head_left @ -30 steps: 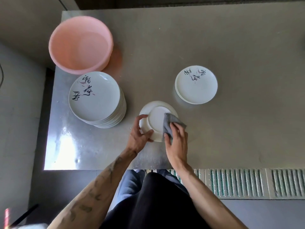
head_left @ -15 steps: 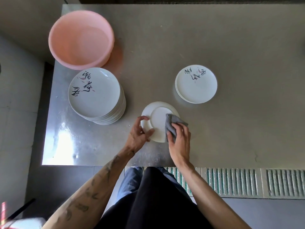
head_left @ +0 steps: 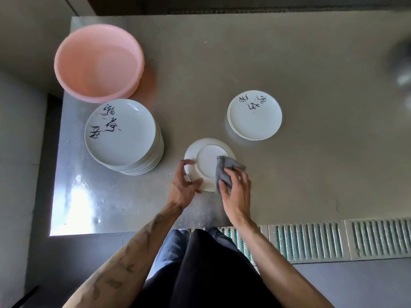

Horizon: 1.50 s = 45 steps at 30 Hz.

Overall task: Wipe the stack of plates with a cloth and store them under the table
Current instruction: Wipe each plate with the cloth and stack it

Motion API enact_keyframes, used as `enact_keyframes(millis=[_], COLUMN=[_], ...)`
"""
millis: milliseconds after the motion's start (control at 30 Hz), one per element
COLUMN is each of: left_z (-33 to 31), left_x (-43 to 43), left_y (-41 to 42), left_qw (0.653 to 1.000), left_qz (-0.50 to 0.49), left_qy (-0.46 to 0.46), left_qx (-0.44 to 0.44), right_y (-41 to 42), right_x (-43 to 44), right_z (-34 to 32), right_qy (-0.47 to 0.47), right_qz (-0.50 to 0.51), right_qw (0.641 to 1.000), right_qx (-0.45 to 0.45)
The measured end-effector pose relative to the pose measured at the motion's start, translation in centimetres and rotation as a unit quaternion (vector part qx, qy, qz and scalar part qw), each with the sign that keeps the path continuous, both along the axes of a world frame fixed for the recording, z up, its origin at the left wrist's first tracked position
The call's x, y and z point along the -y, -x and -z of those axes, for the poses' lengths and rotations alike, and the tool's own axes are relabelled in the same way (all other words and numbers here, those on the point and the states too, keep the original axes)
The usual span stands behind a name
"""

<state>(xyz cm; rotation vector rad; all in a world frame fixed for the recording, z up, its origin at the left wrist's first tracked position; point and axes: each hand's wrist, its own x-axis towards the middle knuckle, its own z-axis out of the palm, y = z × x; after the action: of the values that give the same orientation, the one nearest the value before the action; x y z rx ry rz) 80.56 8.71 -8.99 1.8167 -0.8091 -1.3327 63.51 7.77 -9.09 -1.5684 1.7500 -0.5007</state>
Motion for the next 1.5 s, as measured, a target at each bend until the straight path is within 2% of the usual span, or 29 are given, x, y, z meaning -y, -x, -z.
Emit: enact_keyframes(millis=[167, 333, 533, 733, 867, 967, 1133, 1267, 1367, 1433, 1500], left_z=[-0.3, -0.3, -0.6, -0.2, -0.3, -1.0, -4.1, -6.5, -7.6, -7.9, -7.7], left_x=[-0.7, 0.4, 0.1, 0.8, 0.2, 0.8, 4.3, 8.1, 11.8, 14.0, 15.9], left_y=[0.0, -0.3, 0.5, 0.7, 1.1, 0.9, -0.2, -0.7, -0.1, 0.8, 1.8], left_qw=[0.999, 1.000, 0.999, 0.999, 0.998, 0.995, 0.987, 0.984, 0.971, 0.941, 0.892], left_qz=[0.030, -0.008, -0.002, -0.003, -0.017, -0.057, -0.097, -0.033, 0.024, 0.078, 0.123], left_qy=[0.004, 0.023, 0.012, 0.011, 0.014, 0.046, 0.120, 0.174, 0.208, 0.239, 0.278], left_qx=[-0.033, 0.005, -0.049, -0.048, -0.056, -0.061, -0.045, 0.027, 0.118, 0.227, 0.334], right_y=[-0.5, 0.3, -0.4, -0.4, -0.7, 0.3, 1.8, 2.9, 3.3, 3.5, 3.6], right_x=[-1.4, 0.4, -1.2, -0.4, -2.4, -2.6, -0.7, 2.1, 3.4, 3.9, 4.1], right_z=[0.0, -0.5, -0.9, -1.5, -2.0, -2.3, -3.0, -3.2, -3.4, -3.3, -3.2], right_qy=[0.006, -0.022, -0.002, 0.014, 0.037, 0.045, 0.047, 0.042, 0.044, 0.039, 0.035], right_qz=[0.000, 0.007, 0.029, 0.010, -0.020, -0.025, 0.061, 0.072, 0.075, 0.079, 0.078], right_qw=[1.000, 1.000, 1.000, 1.000, 0.999, 0.998, 0.996, 0.996, 0.996, 0.996, 0.996], right_qx=[-0.002, 0.005, 0.012, -0.020, 0.002, 0.025, 0.038, 0.032, 0.027, 0.031, 0.037])
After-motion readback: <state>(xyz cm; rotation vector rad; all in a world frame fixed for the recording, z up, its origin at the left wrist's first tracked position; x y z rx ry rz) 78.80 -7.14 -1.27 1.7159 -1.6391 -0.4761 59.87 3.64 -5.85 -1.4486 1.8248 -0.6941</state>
